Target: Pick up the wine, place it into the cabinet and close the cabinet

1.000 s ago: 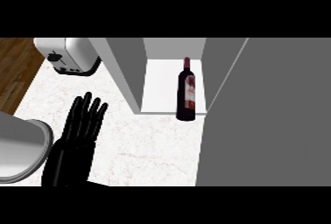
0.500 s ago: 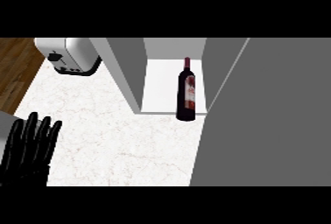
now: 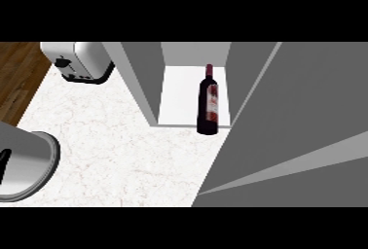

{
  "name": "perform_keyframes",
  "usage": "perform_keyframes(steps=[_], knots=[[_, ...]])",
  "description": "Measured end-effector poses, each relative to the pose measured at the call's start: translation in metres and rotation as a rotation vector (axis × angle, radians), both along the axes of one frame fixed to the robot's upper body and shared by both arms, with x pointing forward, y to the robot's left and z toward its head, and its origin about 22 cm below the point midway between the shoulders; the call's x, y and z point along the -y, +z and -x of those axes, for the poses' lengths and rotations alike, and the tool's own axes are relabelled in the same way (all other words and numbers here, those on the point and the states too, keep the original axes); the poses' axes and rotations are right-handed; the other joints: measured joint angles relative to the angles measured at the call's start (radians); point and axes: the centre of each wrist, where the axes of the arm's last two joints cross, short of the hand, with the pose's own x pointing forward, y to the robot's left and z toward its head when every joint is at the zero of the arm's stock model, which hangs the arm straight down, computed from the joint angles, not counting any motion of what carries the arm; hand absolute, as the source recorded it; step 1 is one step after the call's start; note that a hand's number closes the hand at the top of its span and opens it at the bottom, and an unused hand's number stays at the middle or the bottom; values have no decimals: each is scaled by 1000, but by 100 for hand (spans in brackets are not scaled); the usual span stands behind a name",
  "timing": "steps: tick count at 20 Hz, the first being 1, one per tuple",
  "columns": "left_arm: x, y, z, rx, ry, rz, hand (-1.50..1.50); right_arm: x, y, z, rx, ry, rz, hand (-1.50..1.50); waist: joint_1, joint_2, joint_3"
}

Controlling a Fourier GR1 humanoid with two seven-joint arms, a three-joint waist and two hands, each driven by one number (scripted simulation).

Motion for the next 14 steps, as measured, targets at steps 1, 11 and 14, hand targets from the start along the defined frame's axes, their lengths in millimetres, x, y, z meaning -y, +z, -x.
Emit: perform_keyframes(steps=[1,11,14], knots=[[-7,0,1,4,-1,-2,-150,-7,1,0,14,0,2,150,-1,0,0],[-46,19,6,26,-19,-16,-150,-79,9,-36,121,-38,42,150,5,4,1],[-53,28,8,24,-30,-11,-150,-95,20,-56,126,-67,56,150,10,5,1]])
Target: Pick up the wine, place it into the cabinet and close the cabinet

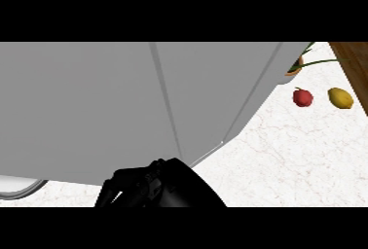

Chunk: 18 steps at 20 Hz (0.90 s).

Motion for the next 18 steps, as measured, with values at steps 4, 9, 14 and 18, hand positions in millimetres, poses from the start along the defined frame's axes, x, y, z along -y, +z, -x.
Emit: perform_keyframes(steps=[4,9,14,18], knots=[[-6,5,2,-5,-13,1,-150,-19,6,-29,22,-58,6,150,1,1,0],[-13,6,4,-10,-19,0,-150,-30,14,-68,32,-103,11,150,-6,3,1],[-14,11,-1,-31,-40,-13,-150,-28,13,-108,57,-155,36,150,-11,3,0],[-2,6,-8,-46,-64,-6,-150,-29,12,-126,62,-162,44,150,-16,-1,-3]])
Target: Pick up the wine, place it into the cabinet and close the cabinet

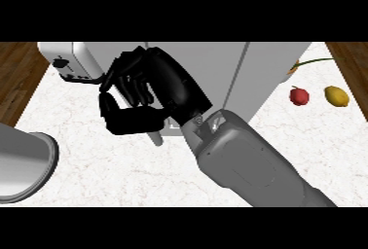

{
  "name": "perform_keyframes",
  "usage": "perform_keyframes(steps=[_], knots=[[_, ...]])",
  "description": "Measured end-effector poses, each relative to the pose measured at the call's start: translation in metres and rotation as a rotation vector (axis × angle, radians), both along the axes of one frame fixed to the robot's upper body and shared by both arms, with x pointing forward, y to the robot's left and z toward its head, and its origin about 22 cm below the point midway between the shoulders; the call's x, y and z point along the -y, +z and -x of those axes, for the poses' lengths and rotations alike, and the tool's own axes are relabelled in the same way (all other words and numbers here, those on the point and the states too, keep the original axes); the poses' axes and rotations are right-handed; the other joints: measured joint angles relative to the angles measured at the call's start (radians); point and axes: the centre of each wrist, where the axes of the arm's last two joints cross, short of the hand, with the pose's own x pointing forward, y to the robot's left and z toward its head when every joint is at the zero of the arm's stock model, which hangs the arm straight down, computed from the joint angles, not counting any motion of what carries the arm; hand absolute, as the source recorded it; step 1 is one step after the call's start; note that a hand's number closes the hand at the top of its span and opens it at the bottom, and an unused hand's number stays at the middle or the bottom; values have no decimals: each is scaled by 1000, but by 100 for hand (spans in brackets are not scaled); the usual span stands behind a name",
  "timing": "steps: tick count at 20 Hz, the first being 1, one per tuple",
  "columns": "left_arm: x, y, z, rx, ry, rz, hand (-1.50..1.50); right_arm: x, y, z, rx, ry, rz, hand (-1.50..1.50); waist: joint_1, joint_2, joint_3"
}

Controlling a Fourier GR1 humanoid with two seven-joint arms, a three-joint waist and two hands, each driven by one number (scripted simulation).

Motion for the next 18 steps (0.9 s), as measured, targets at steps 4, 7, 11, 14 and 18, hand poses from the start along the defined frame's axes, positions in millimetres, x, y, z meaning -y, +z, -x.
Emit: perform_keyframes(steps=[4,7,11,14,18], knots=[[10,1,-10,-13,-14,7,-150,5,-1,-15,-5,36,-4,150,1,-6,-6],[19,-2,-14,-25,-29,12,-150,11,-4,-25,9,71,6,150,6,-13,-9],[33,-6,-21,-26,-24,17,-150,14,-7,-31,34,104,12,150,4,-16,-15],[40,-8,-27,-25,-20,18,-150,16,-7,-35,46,128,17,150,4,-17,-19],[47,-14,-33,-30,-14,23,-150,19,-9,-39,65,153,21,150,5,-19,-22]])
